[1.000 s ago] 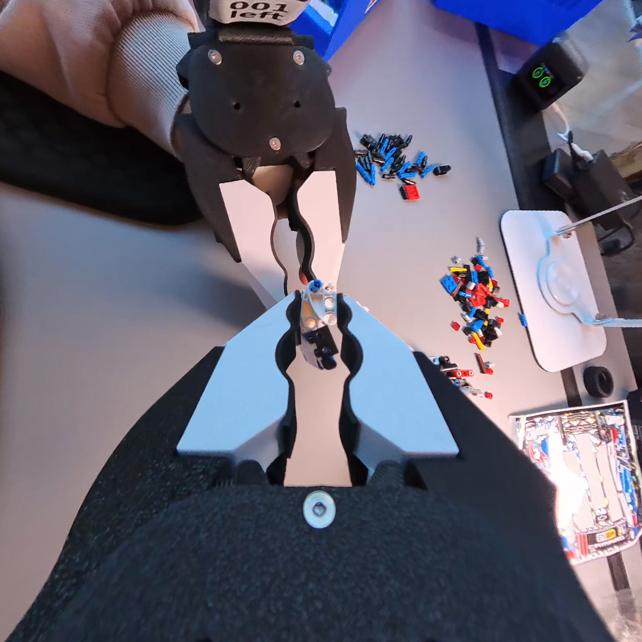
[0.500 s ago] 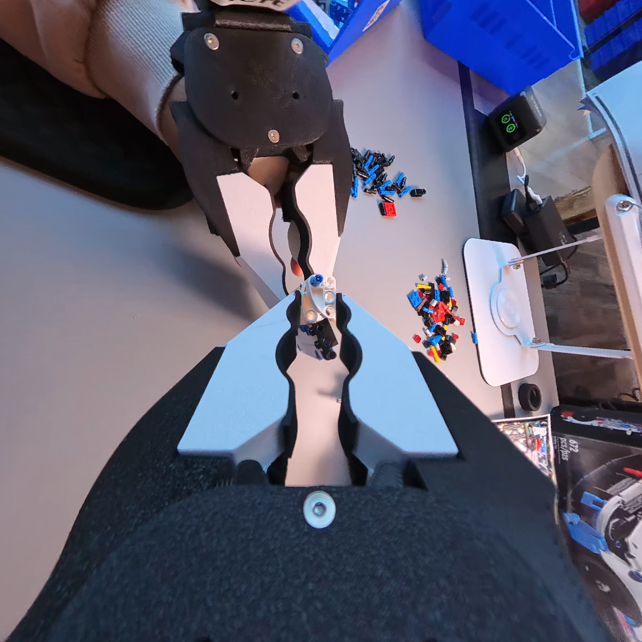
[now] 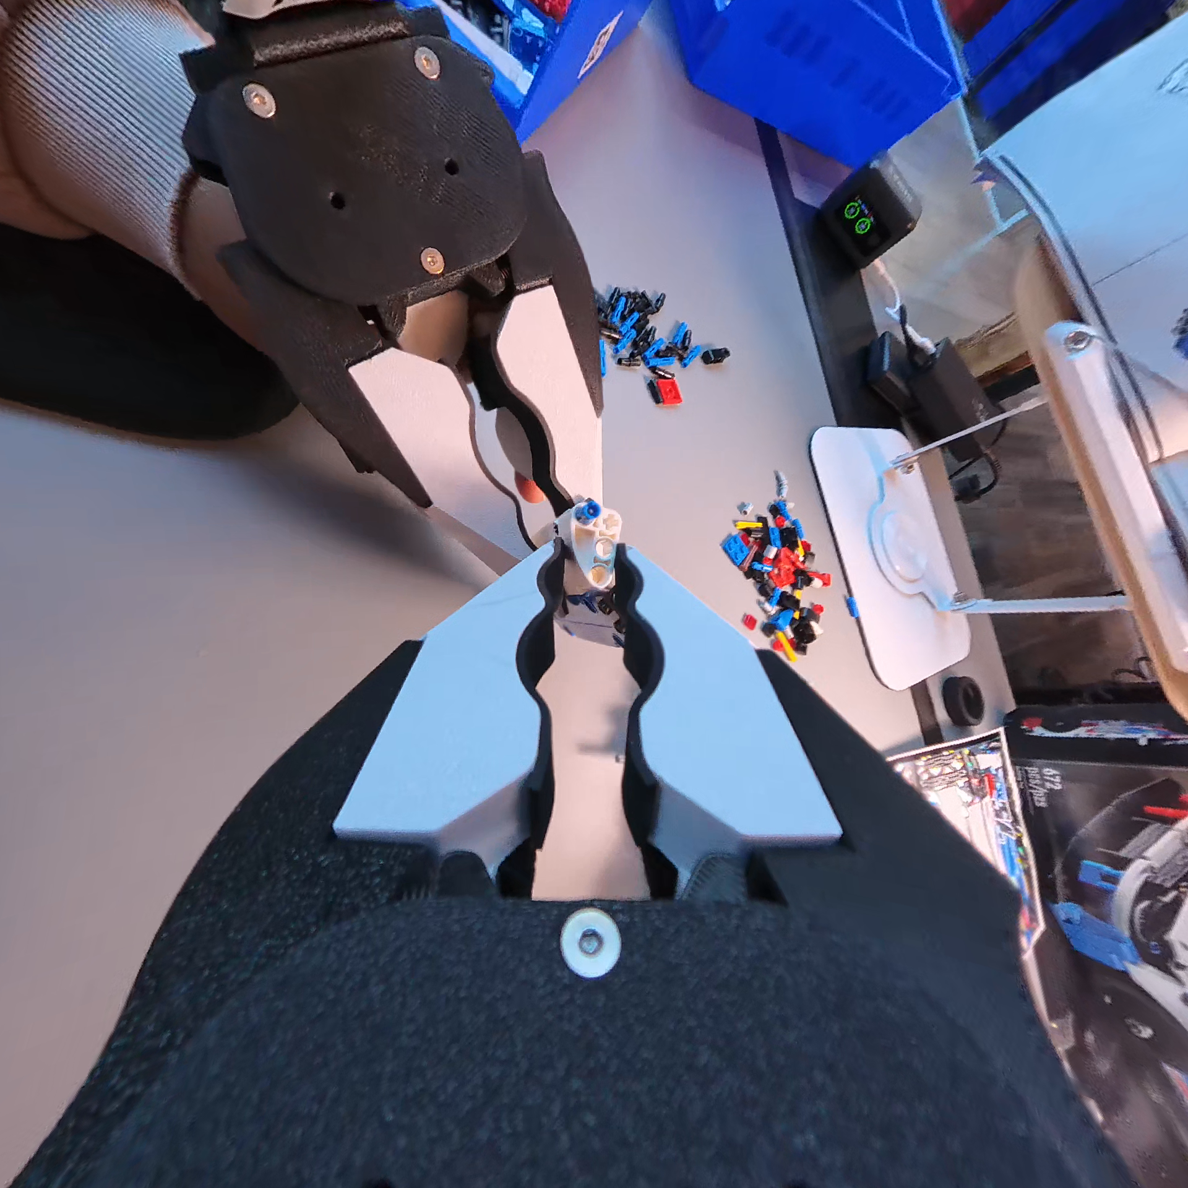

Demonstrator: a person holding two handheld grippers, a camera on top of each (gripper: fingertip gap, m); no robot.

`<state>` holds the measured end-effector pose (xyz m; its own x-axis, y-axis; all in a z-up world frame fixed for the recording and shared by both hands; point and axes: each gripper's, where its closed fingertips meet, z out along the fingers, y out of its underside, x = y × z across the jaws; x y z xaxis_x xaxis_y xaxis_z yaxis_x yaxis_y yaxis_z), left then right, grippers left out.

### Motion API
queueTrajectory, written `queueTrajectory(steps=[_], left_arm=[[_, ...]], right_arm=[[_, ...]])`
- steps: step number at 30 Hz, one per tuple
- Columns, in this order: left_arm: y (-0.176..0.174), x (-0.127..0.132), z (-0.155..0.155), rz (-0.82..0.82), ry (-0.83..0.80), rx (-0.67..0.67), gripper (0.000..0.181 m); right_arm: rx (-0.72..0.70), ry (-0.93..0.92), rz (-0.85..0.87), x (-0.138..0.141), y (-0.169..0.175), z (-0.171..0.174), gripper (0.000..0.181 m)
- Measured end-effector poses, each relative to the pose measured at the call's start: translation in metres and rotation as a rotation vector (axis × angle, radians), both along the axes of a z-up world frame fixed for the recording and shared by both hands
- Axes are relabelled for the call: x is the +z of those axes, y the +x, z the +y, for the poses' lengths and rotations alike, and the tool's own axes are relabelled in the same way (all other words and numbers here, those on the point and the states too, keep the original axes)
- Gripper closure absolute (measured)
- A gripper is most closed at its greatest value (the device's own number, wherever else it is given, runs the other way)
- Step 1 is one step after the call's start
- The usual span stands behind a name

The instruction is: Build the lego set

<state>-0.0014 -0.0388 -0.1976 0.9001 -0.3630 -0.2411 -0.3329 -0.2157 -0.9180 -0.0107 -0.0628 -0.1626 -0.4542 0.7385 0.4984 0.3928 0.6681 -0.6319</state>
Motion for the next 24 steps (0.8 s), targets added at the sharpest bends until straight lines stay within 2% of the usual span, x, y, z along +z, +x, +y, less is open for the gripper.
queueTrajectory(steps=[1, 3, 4, 7, 8, 10, 13, 16, 20, 24], left_arm=[[0.000, 0.000, 0.000, -0.003, 0.001, 0.002, 0.174], [0.001, 0.001, 0.000, 0.001, 0.007, -0.004, 0.174], [0.001, 0.002, 0.000, 0.001, 0.011, -0.007, 0.174], [-0.001, 0.004, 0.000, 0.007, 0.027, 0.003, 0.174], [-0.002, 0.005, 0.000, 0.009, 0.032, 0.007, 0.174], [-0.002, 0.007, -0.001, 0.015, 0.050, 0.005, 0.174], [0.000, 0.018, -0.004, 0.022, 0.129, -0.043, 0.174], [0.008, 0.036, -0.014, 0.036, 0.261, -0.148, 0.174], [0.017, 0.043, -0.023, 0.042, 0.318, -0.232, 0.174], [0.023, 0.039, -0.023, 0.028, 0.295, -0.269, 0.174]], right_arm=[[0.004, 0.003, 0.001, 0.000, -0.001, 0.000, 0.169], [0.045, -0.008, -0.017, 0.001, -0.001, -0.002, 0.145], [0.074, -0.003, -0.022, 0.002, -0.001, -0.003, 0.144], [0.107, 0.050, -0.016, 0.004, 0.000, -0.001, 0.167], [0.106, 0.052, -0.011, 0.005, -0.001, -0.002, 0.169], [0.113, 0.062, 0.009, 0.006, -0.001, -0.003, 0.169], [0.140, 0.020, 0.055, 0.015, 0.001, -0.008, 0.152], [0.213, -0.014, 0.099, 0.028, 0.010, -0.014, 0.135], [0.269, -0.080, 0.153, 0.035, 0.023, -0.015, 0.137], [0.281, -0.147, 0.171, 0.027, 0.028, -0.012, 0.150]])
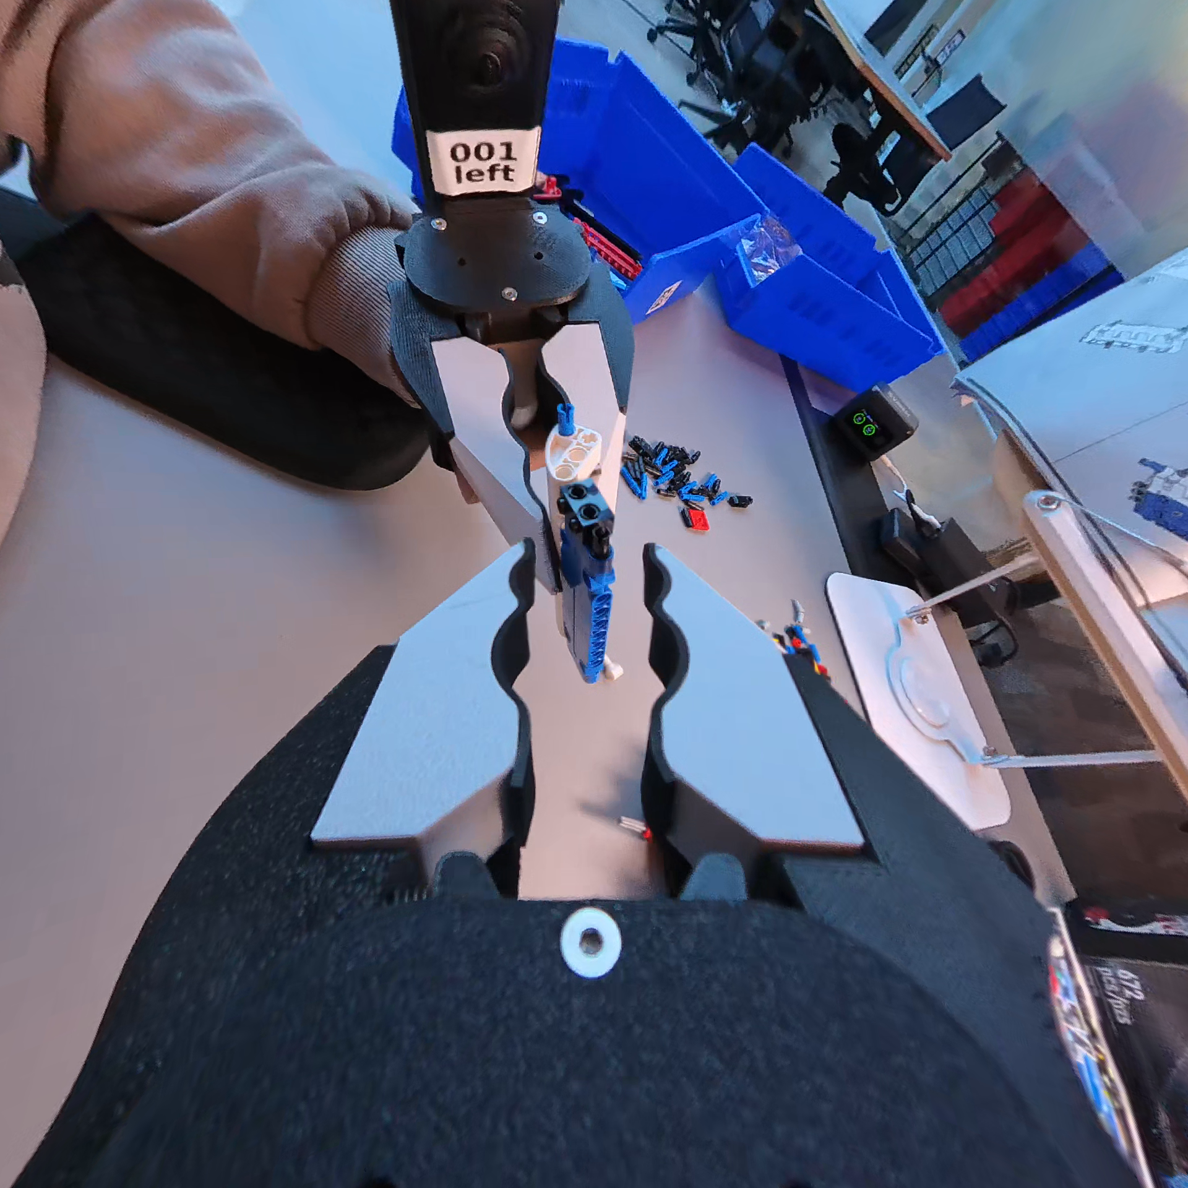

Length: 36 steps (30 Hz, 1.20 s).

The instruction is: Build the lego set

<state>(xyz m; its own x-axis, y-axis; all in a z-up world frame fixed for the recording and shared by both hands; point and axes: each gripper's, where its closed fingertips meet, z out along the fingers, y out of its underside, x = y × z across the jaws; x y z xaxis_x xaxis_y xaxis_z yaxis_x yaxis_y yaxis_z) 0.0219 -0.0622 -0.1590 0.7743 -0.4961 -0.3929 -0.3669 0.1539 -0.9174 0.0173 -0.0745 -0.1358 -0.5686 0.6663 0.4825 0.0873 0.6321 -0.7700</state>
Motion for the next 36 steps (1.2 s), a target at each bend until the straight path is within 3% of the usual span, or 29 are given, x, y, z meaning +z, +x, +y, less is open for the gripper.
queueTrajectory(steps=[9, 19, 27, 33, 36], left_arm=[[0.010, -0.004, -0.002, -0.067, -0.047, -0.067, 0.174], [0.009, -0.005, 0.001, -0.140, -0.091, -0.084, 0.170], [0.005, -0.005, 0.002, -0.143, -0.108, -0.064, 0.174], [-0.013, -0.012, 0.010, -0.116, -0.136, 0.043, 0.175], [-0.019, -0.013, 0.013, -0.116, -0.142, 0.071, 0.174]], right_arm=[[0.061, -0.158, -0.031, -0.015, 0.005, 0.001, 0.171], [0.076, -0.224, -0.028, -0.018, 0.007, 0.003, 0.174], [0.041, -0.266, -0.005, -0.017, -0.002, 0.006, 0.170], [-0.038, -0.185, 0.054, -0.007, -0.010, 0.017, 0.157], [-0.068, -0.108, 0.101, 0.003, -0.011, 0.014, 0.158]])
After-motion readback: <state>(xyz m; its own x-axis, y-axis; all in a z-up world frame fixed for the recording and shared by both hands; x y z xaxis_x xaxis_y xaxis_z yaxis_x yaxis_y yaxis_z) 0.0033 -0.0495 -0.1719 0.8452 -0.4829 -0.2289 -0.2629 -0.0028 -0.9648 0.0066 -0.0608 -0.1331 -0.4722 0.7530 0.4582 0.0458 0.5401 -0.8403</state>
